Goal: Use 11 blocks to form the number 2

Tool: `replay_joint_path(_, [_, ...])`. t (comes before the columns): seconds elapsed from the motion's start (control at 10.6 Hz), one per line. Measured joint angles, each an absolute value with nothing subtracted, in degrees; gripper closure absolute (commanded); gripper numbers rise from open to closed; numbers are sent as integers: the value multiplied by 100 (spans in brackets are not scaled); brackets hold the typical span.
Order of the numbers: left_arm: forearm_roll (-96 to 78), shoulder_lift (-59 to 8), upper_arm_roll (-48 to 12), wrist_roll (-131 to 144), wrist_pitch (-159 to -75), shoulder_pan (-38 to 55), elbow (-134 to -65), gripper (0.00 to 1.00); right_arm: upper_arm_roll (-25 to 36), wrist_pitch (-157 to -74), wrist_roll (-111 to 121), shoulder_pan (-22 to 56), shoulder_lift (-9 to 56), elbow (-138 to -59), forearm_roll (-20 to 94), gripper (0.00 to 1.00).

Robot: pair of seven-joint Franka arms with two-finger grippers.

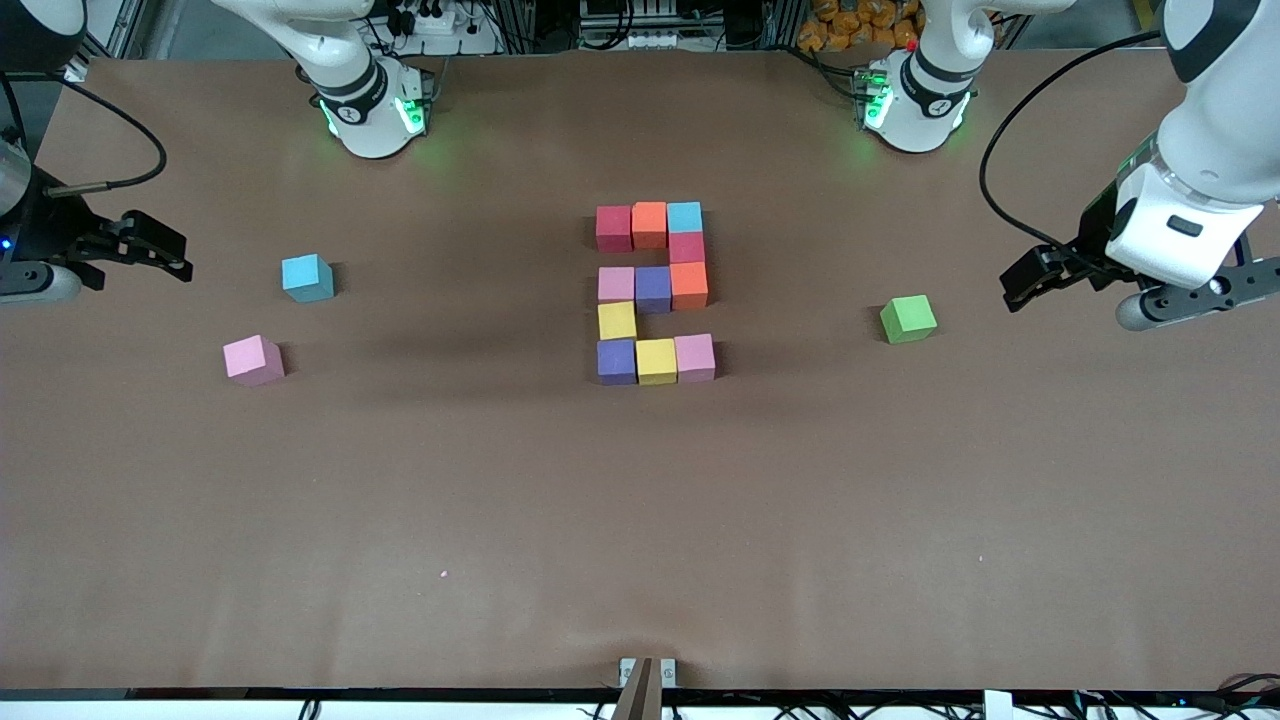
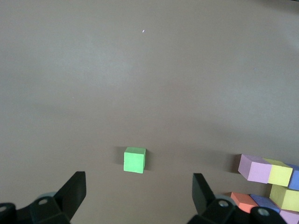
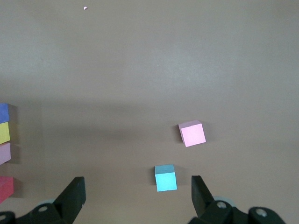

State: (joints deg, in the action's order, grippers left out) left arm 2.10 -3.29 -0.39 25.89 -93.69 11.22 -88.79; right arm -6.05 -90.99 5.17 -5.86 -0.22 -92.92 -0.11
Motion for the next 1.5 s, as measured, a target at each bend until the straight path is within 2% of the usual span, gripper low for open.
replay_joint_path(0.47, [209, -292, -504, 2475, -9371, 500, -9051, 0, -606, -9099, 517, -586, -16, -9293, -11, 0])
replay_joint_path(0.75, [209, -231, -1130, 2369, -9372, -143, -9120, 0, -606, -9099, 517, -586, -13, -9293, -11, 0])
replay_joint_path(1.5, [209, 18, -1136, 2051, -9219, -204, -9180, 0, -598, -9099, 518, -587, -1, -9339, -11, 0])
